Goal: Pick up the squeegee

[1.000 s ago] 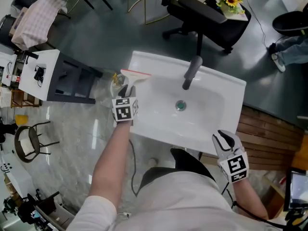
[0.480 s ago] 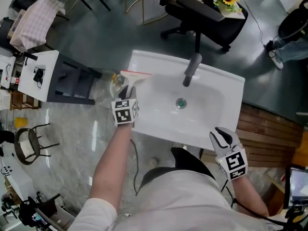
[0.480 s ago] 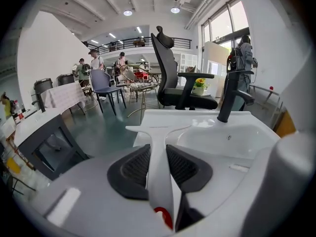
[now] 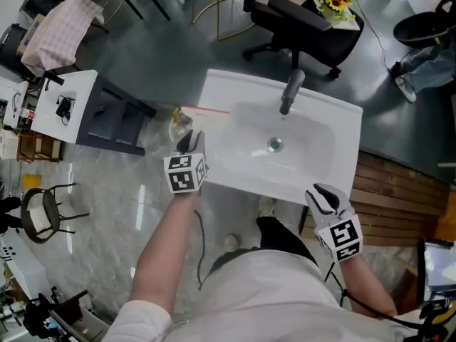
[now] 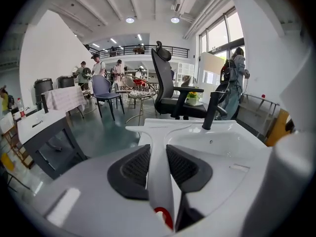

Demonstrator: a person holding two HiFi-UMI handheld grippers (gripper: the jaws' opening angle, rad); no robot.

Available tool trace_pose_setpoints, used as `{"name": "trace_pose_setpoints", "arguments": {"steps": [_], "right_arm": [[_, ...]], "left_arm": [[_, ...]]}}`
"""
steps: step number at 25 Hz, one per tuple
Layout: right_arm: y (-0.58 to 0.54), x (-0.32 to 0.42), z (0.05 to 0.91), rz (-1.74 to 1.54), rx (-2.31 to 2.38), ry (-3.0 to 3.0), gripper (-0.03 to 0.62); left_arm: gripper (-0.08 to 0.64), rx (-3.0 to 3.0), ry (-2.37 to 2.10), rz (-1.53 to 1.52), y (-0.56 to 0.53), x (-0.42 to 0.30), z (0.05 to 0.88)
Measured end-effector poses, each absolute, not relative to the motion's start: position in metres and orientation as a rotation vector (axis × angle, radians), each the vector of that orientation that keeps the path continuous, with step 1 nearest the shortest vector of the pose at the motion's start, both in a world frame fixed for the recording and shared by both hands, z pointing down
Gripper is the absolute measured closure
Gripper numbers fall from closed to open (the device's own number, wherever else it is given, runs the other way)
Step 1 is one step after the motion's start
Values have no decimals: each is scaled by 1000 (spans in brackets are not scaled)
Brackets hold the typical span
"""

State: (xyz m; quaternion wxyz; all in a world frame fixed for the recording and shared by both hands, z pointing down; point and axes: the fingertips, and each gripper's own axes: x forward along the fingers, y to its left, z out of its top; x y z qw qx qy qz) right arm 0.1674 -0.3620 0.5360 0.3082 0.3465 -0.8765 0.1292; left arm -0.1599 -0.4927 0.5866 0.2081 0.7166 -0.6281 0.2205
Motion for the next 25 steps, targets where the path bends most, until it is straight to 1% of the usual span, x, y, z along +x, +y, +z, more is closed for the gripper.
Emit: {"name": "trace_pose_setpoints", "arguments": {"steps": [11, 14, 20, 25], "right_arm": [[-286, 115, 519, 312, 956, -2363, 514], [-267, 99, 513, 284, 970, -2383, 531], [-233, 73, 501, 251, 966, -2404, 541], [-205, 49, 490, 216, 930, -2424, 566]], "left_arm": [[451, 2067, -1713, 500, -375, -180, 531], [451, 2093, -1703, 472, -339, -187, 514], [451, 2147, -1692, 396, -279, -199, 478], [451, 2165, -1690, 391, -232, -209, 456]]}}
